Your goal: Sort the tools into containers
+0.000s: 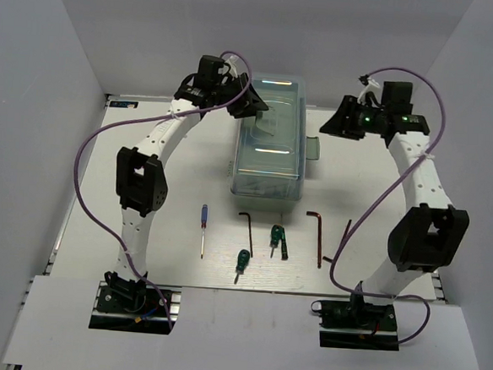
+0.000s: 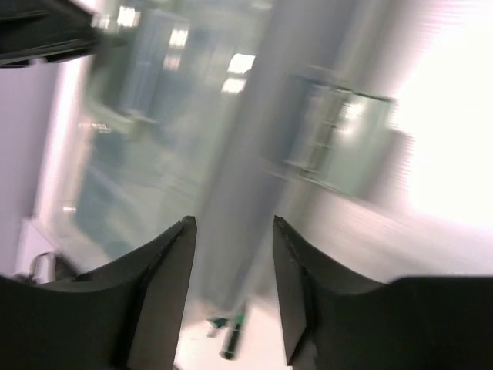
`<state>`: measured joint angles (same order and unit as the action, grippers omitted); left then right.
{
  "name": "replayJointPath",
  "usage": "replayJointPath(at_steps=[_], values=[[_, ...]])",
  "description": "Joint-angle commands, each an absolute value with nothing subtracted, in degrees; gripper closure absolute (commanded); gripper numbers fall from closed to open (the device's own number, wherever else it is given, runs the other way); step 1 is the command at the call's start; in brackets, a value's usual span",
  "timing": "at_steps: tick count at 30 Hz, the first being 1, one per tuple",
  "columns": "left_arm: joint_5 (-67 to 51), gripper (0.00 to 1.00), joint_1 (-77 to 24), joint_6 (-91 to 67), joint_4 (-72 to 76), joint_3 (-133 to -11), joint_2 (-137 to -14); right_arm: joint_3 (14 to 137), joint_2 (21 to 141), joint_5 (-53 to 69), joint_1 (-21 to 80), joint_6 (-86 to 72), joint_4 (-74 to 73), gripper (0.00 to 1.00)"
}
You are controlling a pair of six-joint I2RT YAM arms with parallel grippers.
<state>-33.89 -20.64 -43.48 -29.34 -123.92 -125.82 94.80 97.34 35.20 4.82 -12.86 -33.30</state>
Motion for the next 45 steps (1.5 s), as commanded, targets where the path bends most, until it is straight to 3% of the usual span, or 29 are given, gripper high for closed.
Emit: replayJointPath(at_steps=[1,3,9,19,23,25,26,27,30,33,40,45], values=[[-35.94,0.49,-22.41,-42.89,-30.23,-124.54,-127.18,92.99,97.29,28.73,1.68,-6.16,-39.27,0.48],[-35.95,0.61,-22.41,-42.89,-30.23,-124.54,-128.40,92.90,100.45,30.83,0.71,-6.15,-40.16,0.35],[-35.33,0.83,-23.64,-42.89,-28.83,-121.29,-127.79,93.68,109.40,38.58,-1.06,-5.71,-36.83,0.14],[-34.28,0.98,-23.64,-43.50,-28.83,-121.99,-127.18,101.42,120.58,42.10,-0.09,-7.46,-34.54,0.15],[-35.41,1.00,-23.64,-43.51,-29.53,-123.57,-127.71,104.23,126.55,45.79,-0.18,-10.62,-30.50,0.24],[-35.42,1.00,-23.64,-43.51,-30.32,-124.37,-127.71,105.47,128.40,48.86,-0.17,-12.04,-28.48,0.49],[-35.42,1.00,-23.64,-43.51,-30.93,-125.06,-127.71,104.95,128.50,51.13,-0.09,-12.74,-27.52,0.70],[-34.81,1.00,-23.64,-43.51,-30.94,-125.07,-127.18,104.51,128.41,52.28,-0.17,-13.01,-26.99,0.81],[-34.80,1.00,-22.51,-45.61,-29.01,-124.46,-125.69,103.19,128.06,53.87,-0.26,-12.66,-27.68,1.00],[-34.20,1.00,-21.19,-46.41,-27.69,-125.85,-124.46,103.18,127.36,53.70,-1.31,-12.30,-27.51,1.00],[-30.15,1.00,-11.70,-45.62,-31.28,-128.32,-118.75,108.88,124.89,38.42,-5.44,-8.54,-26.80,1.00],[-26.99,1.00,-5.63,-40.79,-35.23,-119.80,-112.77,111.10,126.12,36.91,-7.38,-7.21,-28.92,1.00]])
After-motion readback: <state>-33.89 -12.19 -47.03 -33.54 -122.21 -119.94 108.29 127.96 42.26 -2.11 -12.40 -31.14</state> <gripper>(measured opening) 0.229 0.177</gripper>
